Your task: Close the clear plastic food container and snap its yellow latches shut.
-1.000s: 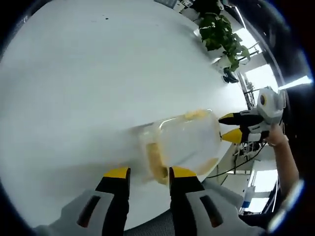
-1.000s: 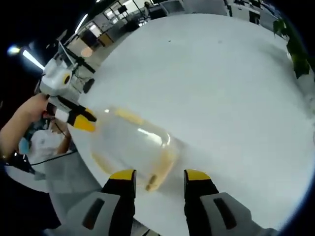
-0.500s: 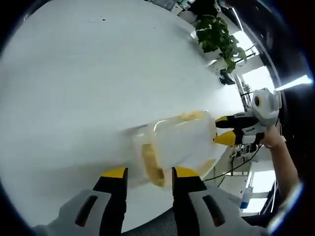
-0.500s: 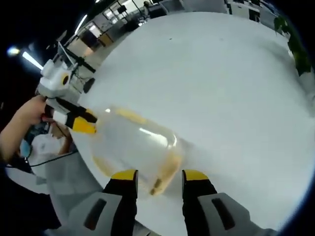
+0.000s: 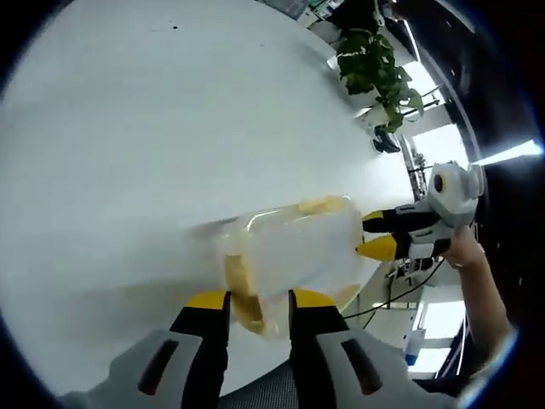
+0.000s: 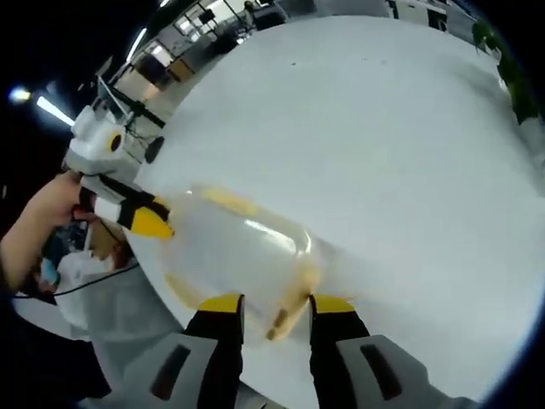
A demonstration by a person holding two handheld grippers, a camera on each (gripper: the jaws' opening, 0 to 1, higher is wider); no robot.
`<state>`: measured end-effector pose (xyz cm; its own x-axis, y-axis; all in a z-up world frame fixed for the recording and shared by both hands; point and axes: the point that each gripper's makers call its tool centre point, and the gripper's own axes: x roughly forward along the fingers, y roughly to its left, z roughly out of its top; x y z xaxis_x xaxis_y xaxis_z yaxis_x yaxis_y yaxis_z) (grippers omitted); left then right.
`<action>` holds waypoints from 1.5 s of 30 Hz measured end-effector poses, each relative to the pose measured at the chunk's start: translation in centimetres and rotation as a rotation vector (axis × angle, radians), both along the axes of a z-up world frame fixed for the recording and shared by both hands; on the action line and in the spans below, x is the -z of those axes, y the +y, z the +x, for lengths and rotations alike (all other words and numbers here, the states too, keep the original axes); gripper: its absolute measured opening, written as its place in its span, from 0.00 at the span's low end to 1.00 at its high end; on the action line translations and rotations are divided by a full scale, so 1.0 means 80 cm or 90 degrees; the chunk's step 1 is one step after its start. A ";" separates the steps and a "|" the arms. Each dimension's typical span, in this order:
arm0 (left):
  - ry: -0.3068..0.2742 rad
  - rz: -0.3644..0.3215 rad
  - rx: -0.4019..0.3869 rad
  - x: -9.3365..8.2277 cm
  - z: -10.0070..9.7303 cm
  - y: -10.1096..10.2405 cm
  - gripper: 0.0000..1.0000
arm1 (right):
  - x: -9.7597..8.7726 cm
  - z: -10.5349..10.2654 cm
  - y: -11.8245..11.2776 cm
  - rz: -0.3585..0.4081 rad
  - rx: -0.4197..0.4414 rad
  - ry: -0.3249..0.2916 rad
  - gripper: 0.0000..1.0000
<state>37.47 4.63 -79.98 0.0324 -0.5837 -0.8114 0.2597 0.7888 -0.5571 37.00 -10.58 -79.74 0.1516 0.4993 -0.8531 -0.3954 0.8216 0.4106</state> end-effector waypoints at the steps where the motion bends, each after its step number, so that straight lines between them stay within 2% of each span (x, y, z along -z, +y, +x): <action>1: 0.000 0.001 0.000 0.000 -0.001 0.000 0.25 | 0.000 0.000 0.000 -0.004 0.000 0.003 0.27; 8: -0.006 0.005 -0.001 0.000 -0.001 -0.001 0.23 | -0.001 -0.001 0.001 -0.020 -0.004 0.007 0.26; 14: 0.012 0.005 -0.015 0.002 0.001 -0.001 0.22 | 0.001 -0.001 0.002 -0.022 0.003 0.012 0.25; 17: 0.036 -0.009 -0.030 0.002 -0.003 -0.006 0.21 | 0.001 -0.001 0.004 -0.034 -0.006 0.033 0.23; 18: 0.035 0.009 -0.033 0.007 -0.003 -0.001 0.22 | 0.004 0.004 0.004 -0.044 0.005 0.034 0.23; 19: 0.039 0.008 -0.036 0.003 -0.003 -0.004 0.22 | 0.005 0.008 0.007 -0.038 -0.004 0.023 0.23; 26: 0.024 0.007 -0.032 -0.001 -0.006 -0.007 0.22 | 0.002 0.001 0.002 -0.034 0.001 0.037 0.23; 40: -0.008 0.005 -0.032 -0.001 -0.009 -0.010 0.23 | 0.001 -0.006 0.002 -0.018 0.023 0.010 0.24; 45: -0.007 0.009 -0.038 0.001 -0.010 -0.008 0.25 | 0.001 -0.009 0.005 -0.023 0.022 0.016 0.24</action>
